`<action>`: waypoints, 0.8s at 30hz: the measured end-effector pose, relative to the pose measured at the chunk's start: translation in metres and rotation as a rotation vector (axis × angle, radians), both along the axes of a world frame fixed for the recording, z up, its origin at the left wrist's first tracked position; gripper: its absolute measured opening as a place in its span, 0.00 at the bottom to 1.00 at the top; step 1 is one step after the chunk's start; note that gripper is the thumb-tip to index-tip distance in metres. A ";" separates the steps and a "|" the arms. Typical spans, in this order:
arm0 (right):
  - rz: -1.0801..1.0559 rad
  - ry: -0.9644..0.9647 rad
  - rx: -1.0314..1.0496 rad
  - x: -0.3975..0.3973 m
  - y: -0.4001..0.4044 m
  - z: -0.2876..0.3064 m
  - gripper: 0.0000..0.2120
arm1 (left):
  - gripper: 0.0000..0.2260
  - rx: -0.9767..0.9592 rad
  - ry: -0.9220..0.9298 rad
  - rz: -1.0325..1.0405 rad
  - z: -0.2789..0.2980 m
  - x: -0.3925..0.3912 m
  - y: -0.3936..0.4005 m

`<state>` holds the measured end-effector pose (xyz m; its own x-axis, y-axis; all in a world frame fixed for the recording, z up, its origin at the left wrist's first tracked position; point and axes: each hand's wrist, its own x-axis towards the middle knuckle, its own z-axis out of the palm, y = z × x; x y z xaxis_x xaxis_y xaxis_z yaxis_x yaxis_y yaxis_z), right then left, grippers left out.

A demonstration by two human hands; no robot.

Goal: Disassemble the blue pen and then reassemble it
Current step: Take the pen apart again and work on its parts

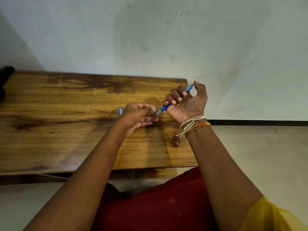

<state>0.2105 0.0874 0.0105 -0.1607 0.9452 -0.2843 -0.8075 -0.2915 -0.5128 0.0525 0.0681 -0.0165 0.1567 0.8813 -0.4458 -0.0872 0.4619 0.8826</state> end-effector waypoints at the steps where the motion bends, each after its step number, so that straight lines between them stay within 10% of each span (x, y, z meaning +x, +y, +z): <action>1: 0.004 0.022 0.000 0.001 -0.001 0.000 0.24 | 0.07 -0.011 -0.004 -0.008 0.000 0.001 0.000; 24: -0.025 0.086 0.011 0.003 -0.002 0.001 0.24 | 0.10 -0.088 -0.141 -0.066 -0.007 -0.002 0.001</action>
<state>0.2131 0.0853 0.0115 -0.1598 0.9523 -0.2601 -0.8557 -0.2650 -0.4445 0.0507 0.0693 -0.0237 0.2791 0.8259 -0.4899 -0.1746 0.5453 0.8199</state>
